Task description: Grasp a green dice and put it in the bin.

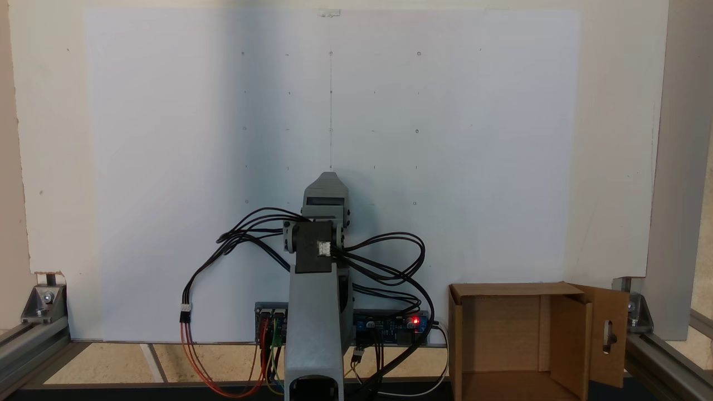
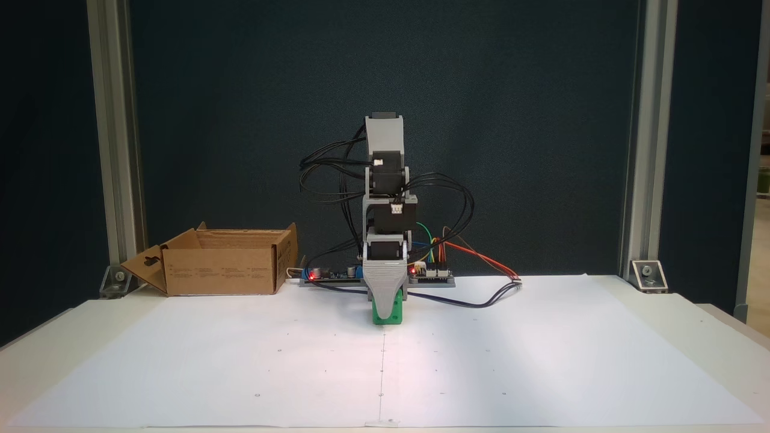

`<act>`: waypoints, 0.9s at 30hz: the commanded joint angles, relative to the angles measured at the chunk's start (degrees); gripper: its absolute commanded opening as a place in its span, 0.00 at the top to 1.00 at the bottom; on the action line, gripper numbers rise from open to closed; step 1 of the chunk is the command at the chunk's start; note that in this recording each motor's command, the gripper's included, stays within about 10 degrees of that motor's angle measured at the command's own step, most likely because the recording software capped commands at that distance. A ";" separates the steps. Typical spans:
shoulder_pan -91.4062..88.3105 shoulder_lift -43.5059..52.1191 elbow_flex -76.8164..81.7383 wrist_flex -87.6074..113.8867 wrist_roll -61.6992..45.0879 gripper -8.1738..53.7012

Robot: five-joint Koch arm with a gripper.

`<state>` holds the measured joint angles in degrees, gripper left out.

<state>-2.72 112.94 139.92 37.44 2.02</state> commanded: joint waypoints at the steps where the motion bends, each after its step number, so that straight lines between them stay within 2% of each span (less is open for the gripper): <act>1: 0.62 -0.26 -0.53 0.00 2.46 0.17; 19: 1.05 -1.23 -0.18 -2.72 2.46 0.24; 26: 0.97 -1.14 -0.18 -3.34 2.46 0.66; 27: 1.14 -1.14 -0.18 -3.96 2.46 0.68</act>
<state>-1.67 111.71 140.27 34.80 2.02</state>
